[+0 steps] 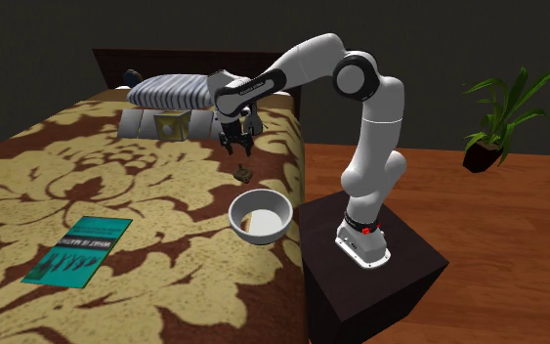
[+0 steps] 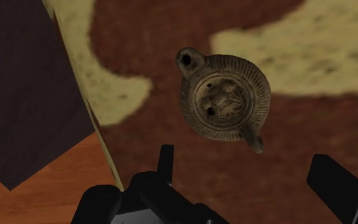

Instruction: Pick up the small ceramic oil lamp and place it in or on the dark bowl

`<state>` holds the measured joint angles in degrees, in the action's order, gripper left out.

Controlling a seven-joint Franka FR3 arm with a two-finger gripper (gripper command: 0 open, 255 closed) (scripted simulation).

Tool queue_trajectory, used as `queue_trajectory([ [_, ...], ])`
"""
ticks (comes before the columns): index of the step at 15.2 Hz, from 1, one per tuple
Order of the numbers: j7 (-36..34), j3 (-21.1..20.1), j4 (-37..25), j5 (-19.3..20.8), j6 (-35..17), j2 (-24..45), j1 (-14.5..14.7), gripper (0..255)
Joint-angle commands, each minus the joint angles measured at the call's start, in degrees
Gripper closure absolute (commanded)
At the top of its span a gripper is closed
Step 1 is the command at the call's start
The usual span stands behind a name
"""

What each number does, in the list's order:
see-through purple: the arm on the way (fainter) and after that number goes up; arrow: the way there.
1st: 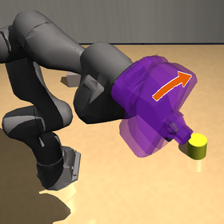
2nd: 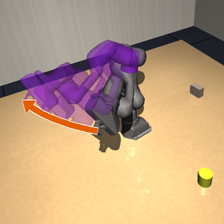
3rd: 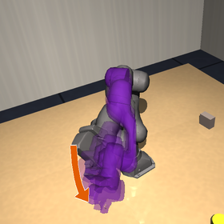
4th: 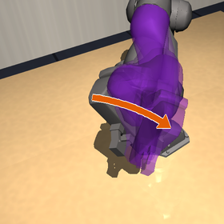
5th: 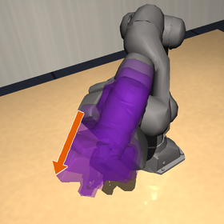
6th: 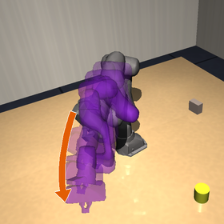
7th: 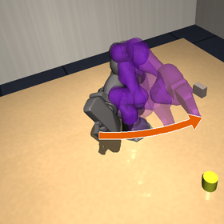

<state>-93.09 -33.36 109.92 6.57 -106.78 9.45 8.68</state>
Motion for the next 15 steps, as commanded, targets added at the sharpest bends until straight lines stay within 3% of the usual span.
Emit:
queue_trajectory([
  [1,0.0,0.0,0.5,0.1,-0.6,0.0,-0.1,0],
  [7,0.0,0.0,0.5,0.1,-0.6,0.0,0.0,0],
  [8,0.0,0.0,0.5,0.1,-0.6,0.0,0.0,255],
  [15,0.0,0.0,0.5,0.1,-0.6,0.0,-0.1,255],
])
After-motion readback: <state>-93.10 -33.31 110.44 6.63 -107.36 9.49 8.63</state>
